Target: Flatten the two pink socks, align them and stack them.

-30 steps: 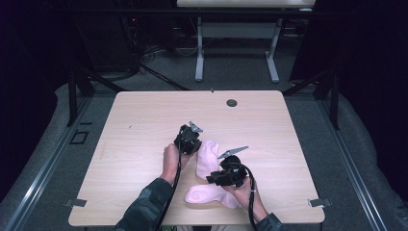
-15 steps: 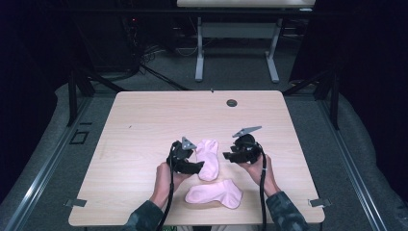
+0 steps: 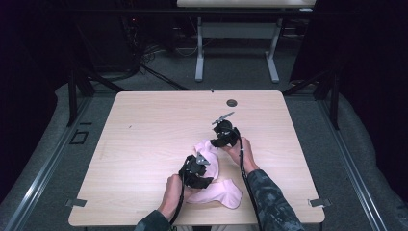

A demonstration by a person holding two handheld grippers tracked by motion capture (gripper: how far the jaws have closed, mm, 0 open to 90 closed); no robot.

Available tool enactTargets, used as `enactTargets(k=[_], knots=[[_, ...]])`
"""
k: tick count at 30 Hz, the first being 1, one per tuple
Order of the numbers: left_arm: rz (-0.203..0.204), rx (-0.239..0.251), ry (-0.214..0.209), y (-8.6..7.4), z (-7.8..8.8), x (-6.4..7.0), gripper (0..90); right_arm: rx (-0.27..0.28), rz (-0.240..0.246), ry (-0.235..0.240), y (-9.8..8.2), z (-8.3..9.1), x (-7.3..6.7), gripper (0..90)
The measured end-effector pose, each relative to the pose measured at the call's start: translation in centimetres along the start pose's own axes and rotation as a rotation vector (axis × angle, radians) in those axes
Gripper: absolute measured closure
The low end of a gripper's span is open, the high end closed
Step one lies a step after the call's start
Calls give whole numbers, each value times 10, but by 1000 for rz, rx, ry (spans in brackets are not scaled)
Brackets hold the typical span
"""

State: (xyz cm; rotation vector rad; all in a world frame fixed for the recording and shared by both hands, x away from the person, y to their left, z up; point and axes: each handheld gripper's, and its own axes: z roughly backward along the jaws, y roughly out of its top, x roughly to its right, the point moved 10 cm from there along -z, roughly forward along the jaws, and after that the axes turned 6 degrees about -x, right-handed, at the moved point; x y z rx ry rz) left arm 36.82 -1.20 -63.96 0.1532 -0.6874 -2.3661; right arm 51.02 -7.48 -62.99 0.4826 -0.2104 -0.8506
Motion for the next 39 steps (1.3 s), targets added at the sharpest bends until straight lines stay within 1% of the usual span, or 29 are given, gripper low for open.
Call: enactTargets(k=[2, 3, 5, 7, 8, 9, 10, 11, 13, 14, 15, 16, 17, 19, 21, 22, 23, 25, 26, 28, 29, 31, 32, 33, 34, 35, 36, 38, 39], knots=[[-8, -10, -3, -1, -1, 0, 660, -28, 8, -16, -1, -8, 0, 621], [-17, -18, -3, -3, -1, 0, 689, -21, 11, -18, -1, -11, 0, 647], [-20, -21, 9, -4, -1, -1, 764, -27, 8, -31, -2, -13, 1, 727], [-20, -19, 2, -5, -2, -2, 820, -18, -9, -10, -2, -15, -1, 794], [-21, -15, 1, -5, -2, -2, 840, -29, 5, -17, -4, -14, 1, 830], [-22, -15, 4, -5, -2, -2, 868, -33, -5, -9, -5, -13, 0, 853], [-27, -13, 13, -5, -3, -2, 878, -30, -12, 4, -5, -13, -2, 870], [-34, -16, 15, -5, -3, -2, 883, -17, -15, 2, -4, -14, -1, 882], [-38, -11, 18, -5, -2, -2, 890, -30, -26, 13, -6, -12, -1, 887], [-39, -10, 20, -5, -2, -3, 892, -23, -29, 12, -6, -11, 0, 890], [-38, -7, 21, -5, -1, -5, 892, 5, -50, 16, -4, -10, -1, 891], [-33, -2, 26, -5, 0, -7, 893, -18, -39, 12, -6, -6, 0, 891], [-30, -6, 33, -6, 2, -11, 893, 1, -45, 12, -6, -2, 0, 891], [-24, 2, 48, -6, 7, -19, 894, 2, -43, -6, -10, 8, 2, 891], [-24, 6, 58, -5, 11, -28, 893, 4, -52, 0, -17, 17, 1, 891], [-29, 9, 69, -4, 15, -34, 893, 7, -56, -12, -21, 20, 1, 891], [-32, 11, 75, -3, 18, -39, 893, 9, -76, -21, -27, 25, 1, 891], [-36, 11, 99, 0, 21, -49, 892, 15, -94, -23, -38, 31, 0, 891], [-39, 10, 99, 1, 22, -53, 892, 26, -120, -14, -44, 34, -3, 891], [-40, 4, 119, 4, 22, -63, 892, 24, -134, -9, -57, 39, -8, 890], [-44, 4, 118, 5, 22, -66, 892, 26, -151, 8, -65, 41, -14, 889], [-45, -6, 139, 6, 20, -75, 890, 20, -159, 19, -77, 45, -23, 888], [-47, -12, 132, 5, 18, -77, 888, 16, -158, 30, -82, 47, -29, 887], [-44, -20, 137, 4, 16, -79, 882, 15, -159, 37, -86, 47, -35, 885], [-38, -25, 134, 2, 15, -81, 869, 12, -152, 55, -89, 48, -42, 883], [-19, -26, 108, 0, 14, -81, 837, 4, -136, 60, -92, 48, -46, 877], [3, -21, 109, -1, 15, -83, 768, -2, -115, 67, -94, 50, -52, 854], [31, -4, 94, -2, 21, -82, 700, 11, -109, 84, -95, 54, -58, 813], [41, 5, 101, -2, 24, -83, 646, 10, -102, 90, -95, 58, -58, 789]])
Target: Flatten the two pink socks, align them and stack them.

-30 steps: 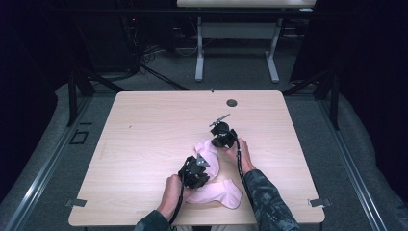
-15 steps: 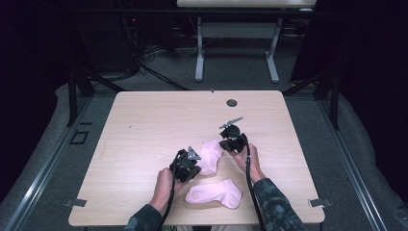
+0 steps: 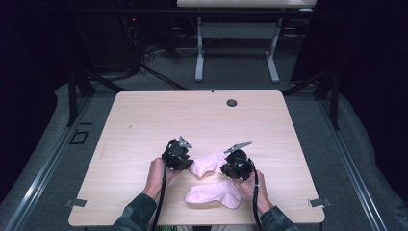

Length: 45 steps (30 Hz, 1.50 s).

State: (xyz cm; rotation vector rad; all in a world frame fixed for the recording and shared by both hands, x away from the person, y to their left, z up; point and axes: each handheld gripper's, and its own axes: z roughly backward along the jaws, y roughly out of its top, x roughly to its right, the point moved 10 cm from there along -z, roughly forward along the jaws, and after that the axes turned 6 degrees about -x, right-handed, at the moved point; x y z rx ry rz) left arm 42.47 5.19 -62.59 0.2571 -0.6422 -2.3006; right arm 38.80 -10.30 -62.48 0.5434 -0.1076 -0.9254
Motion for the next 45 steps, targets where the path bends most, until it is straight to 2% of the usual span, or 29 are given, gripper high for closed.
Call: enactTargets(k=[1, 3, 5, 8, 11, 13, 16, 18, 20, 27, 29, 31, 32, 34, 36, 39, 42, 45], knots=[[16, 2, 19, -1, 5, -2, 582, 16, -1, 3, 1, 2, 0, 759], [45, 25, 29, -1, 13, -3, 482, 27, -10, 4, 4, 11, 5, 702], [69, 26, 21, -3, 21, -4, 389, 56, -5, -5, 7, 19, 13, 635], [111, 48, 30, -4, 32, -7, 317, 88, -1, -42, 13, 29, 27, 576], [143, 57, 52, -3, 40, -12, 287, 102, 5, -79, 19, 34, 39, 545], [164, 57, 54, -3, 44, -14, 279, 98, 11, -89, 22, 34, 45, 545], [187, 51, 53, -4, 45, -15, 260, 75, 35, -136, 26, 29, 54, 550], [202, 50, 48, -4, 43, -14, 253, 68, 35, -119, 28, 24, 55, 559], [201, 37, 47, -4, 41, -12, 256, 50, 41, -121, 28, 19, 57, 565], [194, -12, 39, 2, 23, 1, 284, -8, 59, -77, 30, -5, 54, 573], [181, -27, 51, 3, 20, 4, 306, -23, 71, -74, 30, -8, 51, 578], [171, -44, 59, 2, 15, 6, 316, -24, 74, -91, 32, -13, 51, 601], [165, -55, 74, 1, 12, 6, 320, -32, 77, -111, 31, -16, 53, 605], [156, -75, 76, -3, 6, 6, 321, -42, 72, -119, 30, -21, 53, 607], [152, -96, 90, -9, 4, 4, 326, -69, 94, -133, 25, -25, 54, 607], [157, -116, 105, -18, 2, -3, 327, -62, 96, -137, 19, -25, 53, 612], [175, -108, 103, -25, 5, -9, 324, -95, 109, -161, 12, -20, 54, 610], [200, -72, 96, -26, 15, -13, 320, -93, 106, -149, 9, -16, 53, 582]])
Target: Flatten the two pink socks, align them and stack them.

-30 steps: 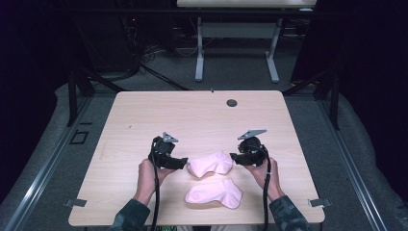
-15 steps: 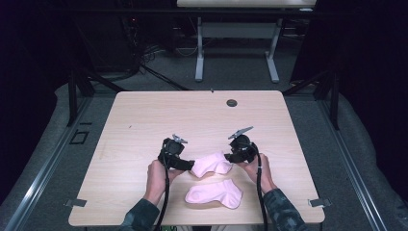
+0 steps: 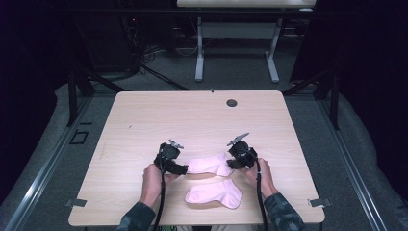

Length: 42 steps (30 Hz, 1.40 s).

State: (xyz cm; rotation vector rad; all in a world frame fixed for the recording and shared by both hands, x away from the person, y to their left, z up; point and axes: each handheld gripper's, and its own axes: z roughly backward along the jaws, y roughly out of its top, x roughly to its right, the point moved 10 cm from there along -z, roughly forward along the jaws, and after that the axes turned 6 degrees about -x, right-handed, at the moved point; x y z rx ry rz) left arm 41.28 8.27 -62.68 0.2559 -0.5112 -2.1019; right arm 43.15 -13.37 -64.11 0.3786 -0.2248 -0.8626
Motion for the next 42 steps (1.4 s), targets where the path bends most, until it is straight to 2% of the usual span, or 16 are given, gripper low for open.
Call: enactTargets(k=[1, 4, 5, 7, 9, 14, 16, 17, 18, 19, 24, 30, 33, 37, 39, 42], knots=[[12, 16, -13, 1, 4, -1, 318, 29, -23, 25, 1, 4, -1, 579], [34, 57, -33, 7, 16, -2, 316, 71, -23, 39, 8, 11, 1, 571], [34, 63, -36, 9, 18, -1, 316, 66, -16, 37, 9, 12, 1, 571], [27, 44, -40, 9, 16, 3, 332, 48, 8, 46, 13, 7, -3, 577], [13, -1, -47, 5, 7, 7, 356, 35, 22, 56, 14, 0, -8, 587], [-14, -42, -55, -6, -9, 15, 536, 4, 41, 38, 9, -7, -14, 641], [-24, -48, -56, -8, -12, 17, 587, 20, 30, 41, 9, -7, -16, 667], [-23, -42, -57, -9, -13, 18, 637, 30, 22, 54, 9, -8, -17, 682], [-28, -41, -57, -9, -13, 19, 666, 10, 33, 53, 7, -6, -15, 709], [-32, -35, -58, -8, -13, 19, 706, 25, 15, 77, 8, -7, -18, 729], [-55, -28, -59, -8, -16, 21, 844, 50, -2, 104, 6, -7, -19, 818], [-56, -19, -62, -8, -17, 21, 875, 64, -29, 144, 4, -6, -18, 828], [-64, -21, -59, -8, -17, 20, 874, 76, -23, 129, 6, -7, -17, 790], [-63, -16, -65, -7, -17, 20, 874, 56, -1, 109, 4, -6, -15, 772], [-66, -13, -61, -7, -17, 20, 874, 76, -18, 118, 6, -7, -16, 809], [-61, -8, -69, -7, -17, 20, 878, 68, -24, 142, 3, -6, -15, 853]])
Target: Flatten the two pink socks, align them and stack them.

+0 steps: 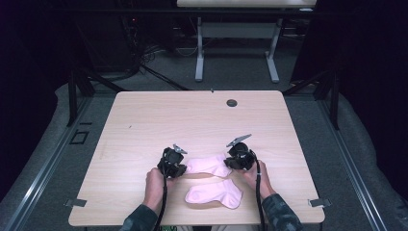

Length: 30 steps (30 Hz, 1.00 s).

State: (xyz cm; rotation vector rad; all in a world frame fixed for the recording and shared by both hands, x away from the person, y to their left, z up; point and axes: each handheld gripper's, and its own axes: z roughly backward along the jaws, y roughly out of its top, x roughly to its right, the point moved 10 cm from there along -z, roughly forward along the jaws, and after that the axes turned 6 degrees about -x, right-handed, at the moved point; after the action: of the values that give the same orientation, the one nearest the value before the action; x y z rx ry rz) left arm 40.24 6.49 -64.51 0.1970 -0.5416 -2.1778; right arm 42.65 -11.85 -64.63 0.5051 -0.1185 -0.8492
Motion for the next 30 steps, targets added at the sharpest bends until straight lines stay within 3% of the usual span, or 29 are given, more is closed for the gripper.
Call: enactTargets(k=[4, 7, 10, 14, 18, 21, 25, 30], knots=[[11, 19, -16, 1, 1, 0, 881, 12, -45, 37, 0, 1, 1, 861], [16, 49, -46, 4, 10, 3, 881, 14, -61, 33, -2, 7, 3, 861], [21, 94, -78, 10, 27, 7, 881, 40, -87, 35, 0, 26, 1, 859], [24, 148, -141, 12, 55, 19, 881, 70, -87, 32, 1, 63, -9, 858], [17, 177, -181, 7, 76, 30, 881, 77, -65, 16, -5, 90, -24, 858], [10, 173, -213, -3, 85, 39, 881, 74, -56, 26, -14, 102, -35, 857], [-2, 145, -240, -22, 85, 50, 881, 51, -44, 35, -33, 106, -47, 857], [4, 98, -258, -45, 65, 60, 881, -3, -28, 29, -63, 79, -58, 856]])
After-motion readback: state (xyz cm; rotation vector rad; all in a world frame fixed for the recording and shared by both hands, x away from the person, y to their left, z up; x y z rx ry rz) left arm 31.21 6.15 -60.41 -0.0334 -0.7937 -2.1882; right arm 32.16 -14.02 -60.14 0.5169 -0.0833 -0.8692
